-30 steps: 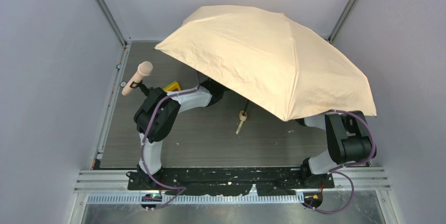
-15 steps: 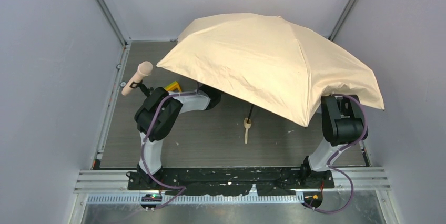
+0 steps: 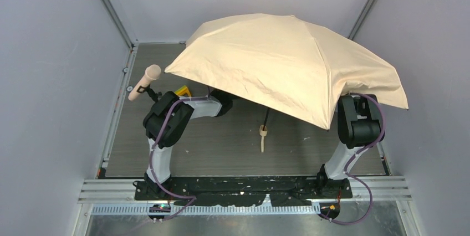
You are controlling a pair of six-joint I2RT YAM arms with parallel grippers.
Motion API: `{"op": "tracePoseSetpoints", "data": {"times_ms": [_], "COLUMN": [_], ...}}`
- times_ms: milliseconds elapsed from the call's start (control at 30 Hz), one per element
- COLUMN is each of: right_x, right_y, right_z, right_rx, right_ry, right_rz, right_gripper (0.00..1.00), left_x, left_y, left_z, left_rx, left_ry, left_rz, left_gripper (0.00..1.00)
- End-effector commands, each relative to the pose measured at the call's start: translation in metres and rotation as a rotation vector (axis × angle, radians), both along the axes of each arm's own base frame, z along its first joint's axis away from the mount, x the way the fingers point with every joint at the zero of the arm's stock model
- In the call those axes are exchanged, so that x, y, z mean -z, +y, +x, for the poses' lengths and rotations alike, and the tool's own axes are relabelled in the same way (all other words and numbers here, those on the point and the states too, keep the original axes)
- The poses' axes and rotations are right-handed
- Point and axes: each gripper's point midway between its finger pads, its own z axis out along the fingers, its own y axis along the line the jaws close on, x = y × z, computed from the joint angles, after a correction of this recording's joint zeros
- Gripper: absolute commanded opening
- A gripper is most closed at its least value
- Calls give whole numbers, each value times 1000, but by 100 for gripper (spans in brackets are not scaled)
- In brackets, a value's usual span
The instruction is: Put away the umbrella
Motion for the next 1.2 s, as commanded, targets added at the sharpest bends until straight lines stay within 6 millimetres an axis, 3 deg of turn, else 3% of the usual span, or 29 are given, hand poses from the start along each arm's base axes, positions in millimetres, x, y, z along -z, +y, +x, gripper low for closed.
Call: {"op": "tracePoseSetpoints", "data": {"times_ms": [0, 267, 500, 833, 967, 1167], "right_x": [-50, -66, -66, -62, -58, -59], "right_y": [0, 1, 0, 3, 6, 14], "right_z": [-17, -14, -10, 0, 4, 4], "right_rx": [-24, -41, -44, -29, -33, -94], "right_ry": [-194, -226, -219, -180, -149, -145], "right_rz": [33, 51, 63, 12, -24, -29], "right_gripper": [75, 66, 58, 35, 36, 47], "left_x": [-16, -12, -10, -6, -5, -9], "left_y": [-1, 0, 0, 1, 1, 1], "left_z": [-10, -12, -12, -13, -14, -16], "left_rx": [63, 64, 66, 68, 75, 89], "left_ry": [-36, -22, -29, -36, -40, -56], "left_rz": [-71, -73, -69, -61, -54, -57], "left_gripper": [0, 0, 0, 0, 0, 0]}}
